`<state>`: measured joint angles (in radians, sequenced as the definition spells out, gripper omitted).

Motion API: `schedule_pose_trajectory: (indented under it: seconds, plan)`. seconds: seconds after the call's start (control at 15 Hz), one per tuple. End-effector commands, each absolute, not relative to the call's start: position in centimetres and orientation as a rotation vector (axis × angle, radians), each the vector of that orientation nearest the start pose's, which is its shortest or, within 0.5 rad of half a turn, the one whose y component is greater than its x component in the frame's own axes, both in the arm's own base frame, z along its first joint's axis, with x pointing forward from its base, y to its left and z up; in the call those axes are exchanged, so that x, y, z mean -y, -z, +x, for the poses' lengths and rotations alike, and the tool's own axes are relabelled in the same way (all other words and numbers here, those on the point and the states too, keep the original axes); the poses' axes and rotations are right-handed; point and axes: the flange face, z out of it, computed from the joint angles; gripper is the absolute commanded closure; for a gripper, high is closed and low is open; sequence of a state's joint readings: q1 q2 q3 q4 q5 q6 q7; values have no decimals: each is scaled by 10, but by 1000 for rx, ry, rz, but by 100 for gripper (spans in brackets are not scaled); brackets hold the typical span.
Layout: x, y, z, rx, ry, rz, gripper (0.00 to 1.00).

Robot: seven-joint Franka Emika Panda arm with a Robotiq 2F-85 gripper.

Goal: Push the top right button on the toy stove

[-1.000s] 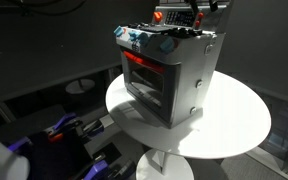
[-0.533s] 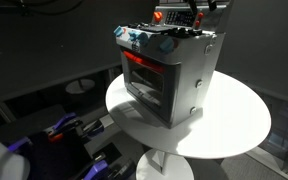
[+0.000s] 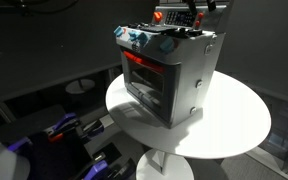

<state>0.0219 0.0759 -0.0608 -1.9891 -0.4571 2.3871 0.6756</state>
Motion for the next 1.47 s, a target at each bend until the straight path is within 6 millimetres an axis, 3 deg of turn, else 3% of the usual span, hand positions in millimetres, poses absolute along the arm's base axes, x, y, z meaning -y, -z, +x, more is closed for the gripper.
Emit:
schedule_pose_trajectory:
  seconds: [0.0,1.4]
  plan:
    - [34,-464,596,-763,693,-3250,0]
    - [33,-454,621,-739,735,-3242,0]
